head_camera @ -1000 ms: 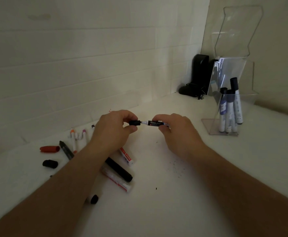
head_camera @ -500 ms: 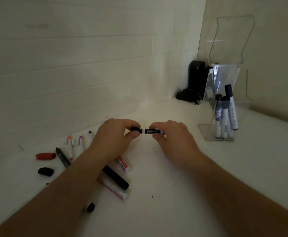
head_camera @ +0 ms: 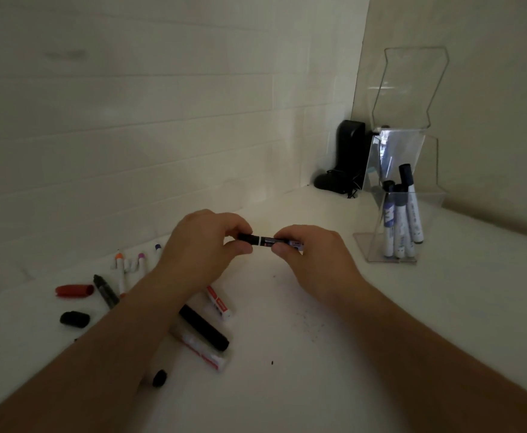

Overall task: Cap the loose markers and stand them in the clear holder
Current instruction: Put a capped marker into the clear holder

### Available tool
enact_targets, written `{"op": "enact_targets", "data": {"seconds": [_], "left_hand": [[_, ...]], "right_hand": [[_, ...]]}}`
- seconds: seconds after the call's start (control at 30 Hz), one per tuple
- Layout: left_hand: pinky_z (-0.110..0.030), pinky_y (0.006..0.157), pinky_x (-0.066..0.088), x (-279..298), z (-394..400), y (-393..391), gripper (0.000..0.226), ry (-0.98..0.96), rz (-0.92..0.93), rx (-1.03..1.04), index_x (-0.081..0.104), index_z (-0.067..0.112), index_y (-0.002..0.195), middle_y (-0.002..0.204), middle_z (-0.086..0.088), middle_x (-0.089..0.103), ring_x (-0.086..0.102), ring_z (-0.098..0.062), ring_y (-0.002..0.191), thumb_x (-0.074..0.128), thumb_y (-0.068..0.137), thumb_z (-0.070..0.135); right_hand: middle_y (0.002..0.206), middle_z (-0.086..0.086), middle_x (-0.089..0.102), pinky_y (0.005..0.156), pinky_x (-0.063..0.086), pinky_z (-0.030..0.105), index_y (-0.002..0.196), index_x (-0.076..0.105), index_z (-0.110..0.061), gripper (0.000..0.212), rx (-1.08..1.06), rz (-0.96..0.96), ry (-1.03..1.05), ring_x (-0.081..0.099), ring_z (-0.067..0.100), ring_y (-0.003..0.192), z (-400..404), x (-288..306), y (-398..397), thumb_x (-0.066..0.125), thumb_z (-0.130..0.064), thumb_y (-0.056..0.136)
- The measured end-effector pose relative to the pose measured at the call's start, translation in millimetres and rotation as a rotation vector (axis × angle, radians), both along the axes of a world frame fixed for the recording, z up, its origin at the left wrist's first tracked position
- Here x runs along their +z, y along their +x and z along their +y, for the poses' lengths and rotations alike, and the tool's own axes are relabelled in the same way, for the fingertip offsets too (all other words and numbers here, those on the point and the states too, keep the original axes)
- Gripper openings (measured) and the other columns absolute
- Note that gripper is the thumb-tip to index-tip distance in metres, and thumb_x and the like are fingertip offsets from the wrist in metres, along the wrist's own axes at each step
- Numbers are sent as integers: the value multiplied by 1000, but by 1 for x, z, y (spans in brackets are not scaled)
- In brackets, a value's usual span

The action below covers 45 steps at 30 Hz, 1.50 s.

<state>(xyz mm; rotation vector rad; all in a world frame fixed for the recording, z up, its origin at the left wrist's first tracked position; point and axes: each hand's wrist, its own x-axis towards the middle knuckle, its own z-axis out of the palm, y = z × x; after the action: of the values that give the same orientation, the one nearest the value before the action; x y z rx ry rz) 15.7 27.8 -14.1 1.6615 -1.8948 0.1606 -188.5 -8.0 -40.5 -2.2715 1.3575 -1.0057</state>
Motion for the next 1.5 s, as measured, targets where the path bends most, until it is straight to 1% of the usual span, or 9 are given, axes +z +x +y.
{"op": "enact_targets", "data": {"seconds": [0.17,0.43,0.6,0.8,0.93,1.0,1.2,1.4,1.5], "left_hand": [[2,77,24,6,5,-3,13,13,96,-5,78,38,94,81,20,64,49,-2,77,80,81,37],[-26,76,36,11,3,-5,19,35,52,-11,79,33,100,94,4,73,62,-19,90,81,81,32],[-22,74,35,9,10,-7,14,-5,56,-47,73,44,94,86,18,66,59,-3,87,78,82,42],[-19,69,48,53,26,-44,21,-82,590,-296,69,40,105,88,16,75,65,-1,71,75,86,38],[-11,68,44,63,14,-69,15,-35,435,-283,69,41,105,93,28,69,63,3,79,69,90,44],[-15,74,46,60,5,-85,16,12,347,-262,71,42,106,95,31,65,61,5,85,69,90,42],[-30,102,45,60,-28,-151,39,-55,109,-368,62,34,130,126,7,53,48,-6,112,68,91,30],[-40,92,48,73,-50,-198,50,85,-62,-141,55,43,128,111,-3,34,39,-26,109,64,83,61],[-44,93,49,70,-59,-201,48,127,-72,-128,54,45,128,108,-3,36,41,-27,111,64,83,60]], "right_hand": [[83,-11,66,73,51,34,103,72,-33,16,7,39,-3,58,10,78,4,3,1,56,-37,100],[81,-9,67,70,55,39,110,69,-41,20,-7,36,80,61,13,73,6,5,5,52,-44,101],[87,-11,67,78,53,43,117,64,-44,21,52,160,5,59,15,83,11,25,-5,50,-42,102],[91,-14,66,75,54,32,110,60,-41,13,139,151,-136,60,5,81,36,80,-41,57,-41,98],[90,-21,63,68,48,12,114,62,-34,18,-108,-308,-407,64,-3,81,29,128,-99,62,-28,97],[94,-22,64,75,55,20,114,59,-33,18,-203,-471,-497,67,0,85,13,146,-127,62,-26,97],[114,-1,68,59,49,21,147,30,-39,56,-251,-44,-355,65,11,71,-32,124,-161,57,-20,102],[95,6,72,54,42,26,143,44,-36,41,-171,220,-189,59,14,62,-52,97,-172,46,-21,105],[93,0,67,49,40,17,138,55,-38,39,-120,103,-45,55,9,59,-49,96,-176,43,-21,105]]}}
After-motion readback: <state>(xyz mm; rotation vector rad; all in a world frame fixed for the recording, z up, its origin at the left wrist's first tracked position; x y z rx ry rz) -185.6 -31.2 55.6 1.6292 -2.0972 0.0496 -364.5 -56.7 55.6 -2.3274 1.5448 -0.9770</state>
